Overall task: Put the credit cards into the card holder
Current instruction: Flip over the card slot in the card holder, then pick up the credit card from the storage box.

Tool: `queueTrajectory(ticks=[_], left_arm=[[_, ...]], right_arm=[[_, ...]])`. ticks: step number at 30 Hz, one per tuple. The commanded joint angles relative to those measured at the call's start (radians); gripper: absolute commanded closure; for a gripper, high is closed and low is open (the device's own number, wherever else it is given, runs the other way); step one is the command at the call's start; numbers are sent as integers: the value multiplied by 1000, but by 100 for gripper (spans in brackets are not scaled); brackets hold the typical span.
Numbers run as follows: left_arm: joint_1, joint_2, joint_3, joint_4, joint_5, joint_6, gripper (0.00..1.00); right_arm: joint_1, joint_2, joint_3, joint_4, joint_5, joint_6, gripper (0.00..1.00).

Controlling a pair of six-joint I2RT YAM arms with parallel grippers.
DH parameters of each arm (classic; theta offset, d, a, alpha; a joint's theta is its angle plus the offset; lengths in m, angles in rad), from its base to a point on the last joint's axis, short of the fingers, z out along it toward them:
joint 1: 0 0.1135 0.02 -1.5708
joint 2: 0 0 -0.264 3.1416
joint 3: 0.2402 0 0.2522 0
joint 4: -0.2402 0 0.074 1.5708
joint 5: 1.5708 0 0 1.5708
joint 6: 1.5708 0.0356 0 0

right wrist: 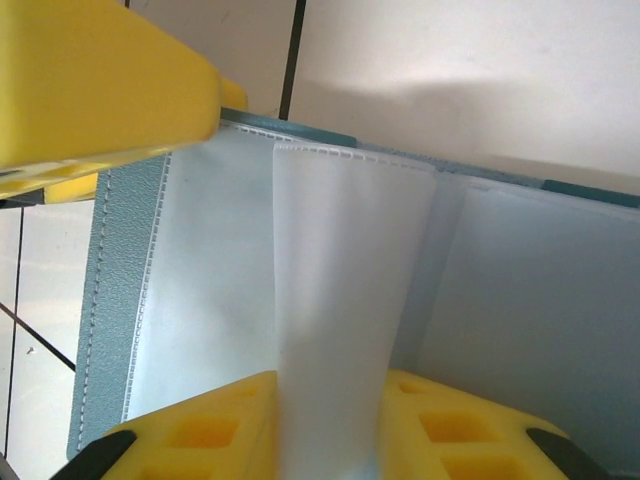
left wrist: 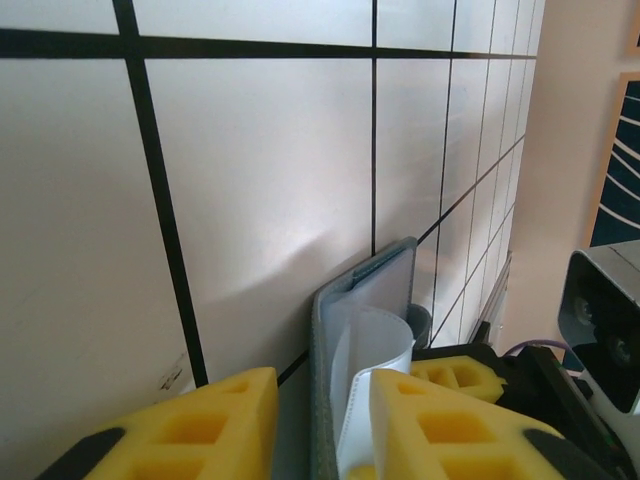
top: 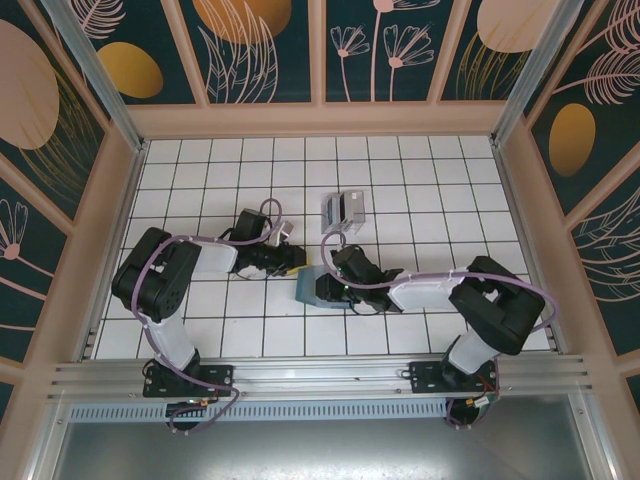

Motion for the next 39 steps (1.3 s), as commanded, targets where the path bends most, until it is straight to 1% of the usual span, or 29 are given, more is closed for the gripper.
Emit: queueTrajectory(ticks=[1,3,5,7,10,14,17,19,21,23,26,30,31,32,33,34,36,39], left_arm=[[-5,7,-8,2,-28,14,79],[-4,6,0,-29,-46,32,88],[-5,7,6,-49,-58,45,94],[-5,6,6,-54,-60,48,99],[-5,3,3,-56,-60,51,100],[-5,0,3,-57,-65,53,100],[-5,-3,3,-58,-66,51,100],[-5,-6,4,-59,-64,48,100],[-5,-11,6,-63,-66,49,100],[-4,-11,6,-65,-67,48,100],[-5,-12,6,-65,-66,45,100],[-5,-12,5,-66,-68,45,100],[-5,-15,4,-66,-68,45,95],[-5,-18,4,-67,-68,47,82],[-4,-23,5,-69,-64,52,71],[-3,-33,10,-77,-60,62,63],[0,-54,32,-107,-64,84,54],[5,-81,65,-145,-73,103,46]], right_arm=[[-16,-49,-45,101,-16,30,71],[-22,-68,-66,116,-9,37,71],[-26,-89,-77,97,17,44,71],[-29,-113,-77,49,64,55,68],[-26,-157,-64,-48,147,59,63],[-23,-198,0,-283,338,138,53],[-16,-221,43,-387,411,148,49],[-3,-237,64,-394,417,120,48],[21,-255,80,-347,383,63,46],[45,-259,107,-329,365,39,44],[66,-232,170,-375,392,31,43],[44,-218,206,-409,385,7,42],[28,-221,209,-404,360,-10,42],[-6,-228,211,-395,306,-33,41],[-32,-234,216,-393,267,-49,41],[-63,-239,228,-406,244,-62,41],[-116,-236,272,-441,220,-108,39],[-200,-185,377,-526,192,-209,35]])
